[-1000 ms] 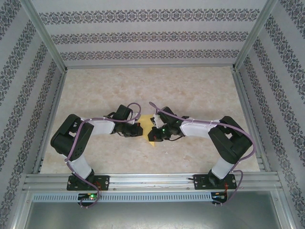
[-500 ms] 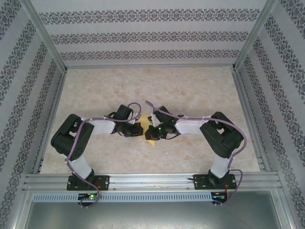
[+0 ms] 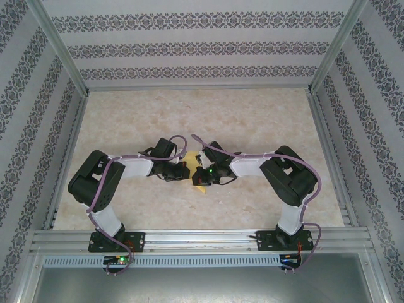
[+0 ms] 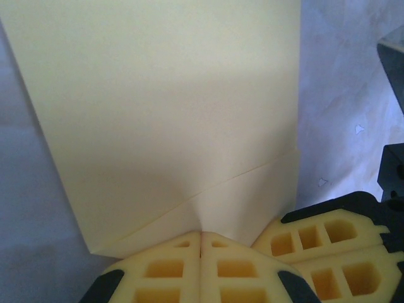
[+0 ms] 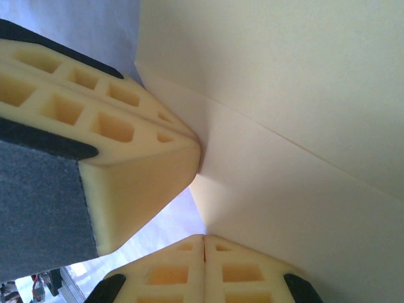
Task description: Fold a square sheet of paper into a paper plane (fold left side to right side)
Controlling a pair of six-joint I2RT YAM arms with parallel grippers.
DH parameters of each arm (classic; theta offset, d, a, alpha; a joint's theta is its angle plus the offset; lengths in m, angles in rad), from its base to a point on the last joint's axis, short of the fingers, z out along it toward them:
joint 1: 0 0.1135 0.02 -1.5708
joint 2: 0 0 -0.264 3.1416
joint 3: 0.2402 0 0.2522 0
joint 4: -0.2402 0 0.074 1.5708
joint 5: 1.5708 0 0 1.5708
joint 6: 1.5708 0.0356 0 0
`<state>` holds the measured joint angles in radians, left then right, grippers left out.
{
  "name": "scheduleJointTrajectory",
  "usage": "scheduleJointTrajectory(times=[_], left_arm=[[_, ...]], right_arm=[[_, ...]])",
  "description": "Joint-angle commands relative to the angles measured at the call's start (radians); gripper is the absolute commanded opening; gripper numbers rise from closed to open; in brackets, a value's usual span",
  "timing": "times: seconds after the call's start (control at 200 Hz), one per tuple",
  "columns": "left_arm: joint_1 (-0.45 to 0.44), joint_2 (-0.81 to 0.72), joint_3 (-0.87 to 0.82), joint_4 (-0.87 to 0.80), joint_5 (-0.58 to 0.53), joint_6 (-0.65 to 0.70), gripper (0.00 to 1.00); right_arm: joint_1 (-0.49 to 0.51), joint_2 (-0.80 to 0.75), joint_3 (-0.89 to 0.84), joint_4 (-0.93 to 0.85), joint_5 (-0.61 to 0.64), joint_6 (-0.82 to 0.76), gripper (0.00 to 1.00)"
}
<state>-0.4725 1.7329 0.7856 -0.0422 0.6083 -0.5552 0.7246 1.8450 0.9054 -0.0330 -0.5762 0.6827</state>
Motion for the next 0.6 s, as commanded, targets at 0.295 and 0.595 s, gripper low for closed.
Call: scheduleJointTrajectory(times=[0.295,0.595], left_arm=[[-0.015,0.066,-0.011,-0.112,-0.162,-0.015,0.0],[-0.014,0.062,-0.014,-0.104,-0.155,-0.026,0.0]], right_arm=[[0.002,-0.088,-0.128,-0.051,0.03,0.009,0.0],[-0.016,-0.171,-0.232,-0.096,0.035,0.0,0.0]])
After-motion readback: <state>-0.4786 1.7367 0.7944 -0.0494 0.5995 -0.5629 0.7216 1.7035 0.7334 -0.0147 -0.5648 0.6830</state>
